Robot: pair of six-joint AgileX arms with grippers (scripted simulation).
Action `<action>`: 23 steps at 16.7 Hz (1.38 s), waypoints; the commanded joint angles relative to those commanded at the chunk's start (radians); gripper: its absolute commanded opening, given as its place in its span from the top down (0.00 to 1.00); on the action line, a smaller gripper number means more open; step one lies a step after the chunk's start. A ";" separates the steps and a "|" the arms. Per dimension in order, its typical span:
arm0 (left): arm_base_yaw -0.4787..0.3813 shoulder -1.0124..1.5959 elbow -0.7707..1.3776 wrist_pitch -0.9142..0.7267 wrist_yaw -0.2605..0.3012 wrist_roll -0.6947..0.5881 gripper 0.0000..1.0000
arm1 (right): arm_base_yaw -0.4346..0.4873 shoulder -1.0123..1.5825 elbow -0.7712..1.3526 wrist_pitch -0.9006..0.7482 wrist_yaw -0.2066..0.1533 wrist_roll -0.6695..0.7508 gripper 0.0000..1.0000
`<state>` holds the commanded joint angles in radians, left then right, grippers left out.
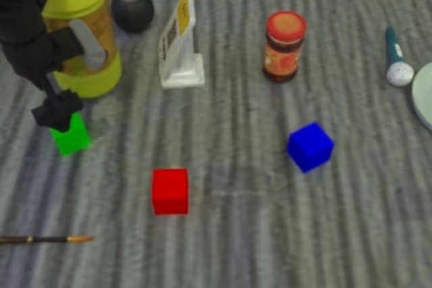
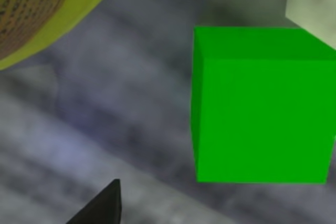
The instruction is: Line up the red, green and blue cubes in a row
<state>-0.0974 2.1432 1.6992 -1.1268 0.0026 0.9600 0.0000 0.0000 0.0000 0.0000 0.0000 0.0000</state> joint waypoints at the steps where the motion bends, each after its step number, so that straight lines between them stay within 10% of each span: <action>1: 0.000 0.000 0.000 0.000 0.000 0.000 0.00 | 0.000 0.000 0.000 0.000 0.000 0.000 0.00; 18: 0.001 0.123 -0.176 0.299 0.001 0.003 0.00 | 0.000 0.000 0.000 0.000 0.000 0.000 0.00; 23: 0.001 0.123 -0.176 0.299 0.001 0.003 0.38 | 0.000 0.000 0.000 0.000 0.000 0.000 0.00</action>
<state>-0.0960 2.2663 1.5233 -0.8277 0.0037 0.9631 0.0000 0.0000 0.0000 0.0000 0.0000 0.0000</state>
